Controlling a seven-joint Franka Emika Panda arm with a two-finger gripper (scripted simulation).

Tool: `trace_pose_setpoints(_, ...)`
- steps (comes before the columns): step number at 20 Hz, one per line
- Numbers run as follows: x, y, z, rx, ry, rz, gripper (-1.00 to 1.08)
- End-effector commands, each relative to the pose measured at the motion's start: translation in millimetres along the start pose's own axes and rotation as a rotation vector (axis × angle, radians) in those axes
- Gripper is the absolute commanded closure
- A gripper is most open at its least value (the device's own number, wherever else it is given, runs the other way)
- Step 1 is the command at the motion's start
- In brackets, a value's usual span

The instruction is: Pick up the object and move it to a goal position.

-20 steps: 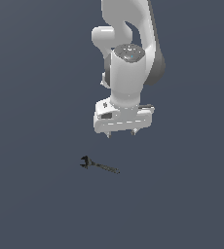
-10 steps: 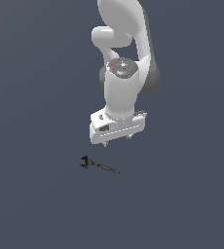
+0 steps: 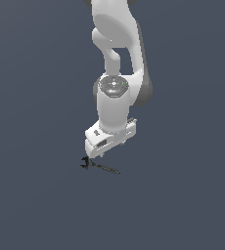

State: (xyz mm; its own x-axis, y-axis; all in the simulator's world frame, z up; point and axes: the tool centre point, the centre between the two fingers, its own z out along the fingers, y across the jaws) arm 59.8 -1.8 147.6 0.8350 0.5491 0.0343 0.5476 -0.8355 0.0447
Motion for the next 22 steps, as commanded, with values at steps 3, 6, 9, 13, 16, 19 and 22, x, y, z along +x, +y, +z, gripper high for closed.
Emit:
trace_pose_setpoints(3, -0.8, 11.5, 15.7, 0.007, -0.008, -0.108, -0.92)
trace_pose_setpoints(6, -1.9, 19.1, 26.2, 0.012, -0.012, -0.178, -0.92)
trace_pose_setpoints(9, -3.2, 26.5, 36.9, 0.018, -0.015, -0.248, -0.92)
trace_pose_setpoints(13, -5.6, 36.3, 51.3, 0.026, -0.019, -0.341, -0.92)
trace_pose_setpoints(16, -7.6, 43.4, 62.0, 0.033, -0.020, -0.408, -0.92)
trace_pose_setpoints(19, -9.7, 49.4, 71.2, 0.039, -0.021, -0.466, -0.92)
trace_pose_setpoints(22, -11.6, 54.3, 78.8, 0.044, -0.021, -0.513, -0.92)
